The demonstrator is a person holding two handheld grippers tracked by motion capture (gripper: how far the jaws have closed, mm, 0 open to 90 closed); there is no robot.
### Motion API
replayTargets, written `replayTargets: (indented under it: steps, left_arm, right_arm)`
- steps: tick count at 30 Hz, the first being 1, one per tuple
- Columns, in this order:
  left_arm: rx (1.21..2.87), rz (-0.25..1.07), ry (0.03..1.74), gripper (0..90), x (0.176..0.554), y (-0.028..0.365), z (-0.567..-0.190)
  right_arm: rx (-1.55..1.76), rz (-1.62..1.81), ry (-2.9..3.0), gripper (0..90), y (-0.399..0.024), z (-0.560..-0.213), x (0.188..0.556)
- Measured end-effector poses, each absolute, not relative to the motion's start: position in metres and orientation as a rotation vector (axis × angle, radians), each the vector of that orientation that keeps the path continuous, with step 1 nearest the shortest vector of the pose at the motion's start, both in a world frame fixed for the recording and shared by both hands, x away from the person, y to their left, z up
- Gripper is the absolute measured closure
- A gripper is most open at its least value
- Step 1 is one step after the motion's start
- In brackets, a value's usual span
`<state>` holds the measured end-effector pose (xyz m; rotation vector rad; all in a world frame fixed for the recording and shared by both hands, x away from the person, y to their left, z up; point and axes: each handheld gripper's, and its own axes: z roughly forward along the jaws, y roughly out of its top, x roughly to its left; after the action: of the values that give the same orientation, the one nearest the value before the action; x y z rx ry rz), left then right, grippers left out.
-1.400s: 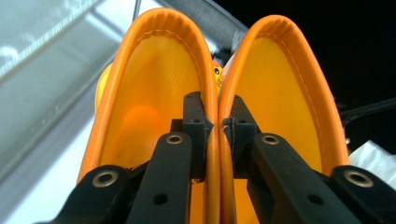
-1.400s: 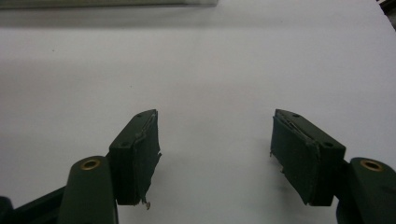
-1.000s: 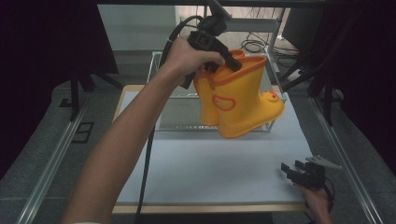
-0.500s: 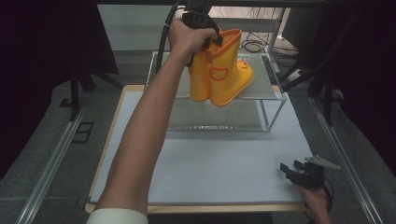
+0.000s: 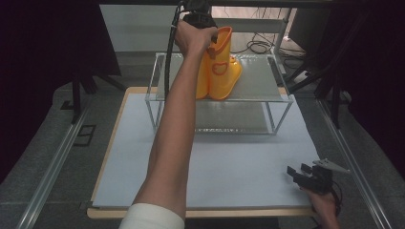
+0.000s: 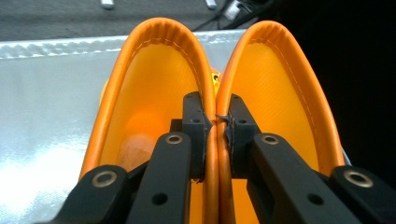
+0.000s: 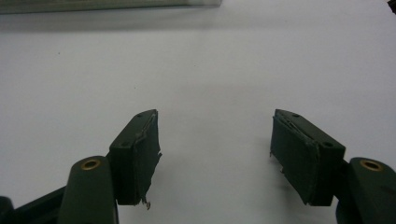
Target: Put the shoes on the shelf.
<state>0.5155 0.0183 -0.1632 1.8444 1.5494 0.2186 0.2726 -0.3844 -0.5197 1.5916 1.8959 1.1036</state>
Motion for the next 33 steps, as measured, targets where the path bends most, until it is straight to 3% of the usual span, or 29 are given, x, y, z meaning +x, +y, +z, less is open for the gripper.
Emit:
replayTargets:
  steps: [9, 17, 26, 33]
  left_arm:
    - [1.772, 0.336, 1.633, 81.6, 0.521, 0.017, -0.168]
    - [1.756, 0.307, 1.636, 79.1, 0.527, 0.015, -0.176]
    - [1.725, 0.314, 1.568, 52.2, 0.52, 0.014, -0.162]
    - [1.722, 0.304, 1.487, 45.8, 0.505, 0.026, -0.146]
  right_arm:
    - [1.584, 1.113, 1.897, 32.3, -0.383, -0.518, 0.272]
    - [1.584, 1.114, 1.898, 32.3, -0.383, -0.519, 0.272]
    - [1.581, 1.11, 1.908, 32.2, -0.381, -0.52, 0.272]
    - [1.58, 1.109, 1.907, 32.2, -0.381, -0.519, 0.272]
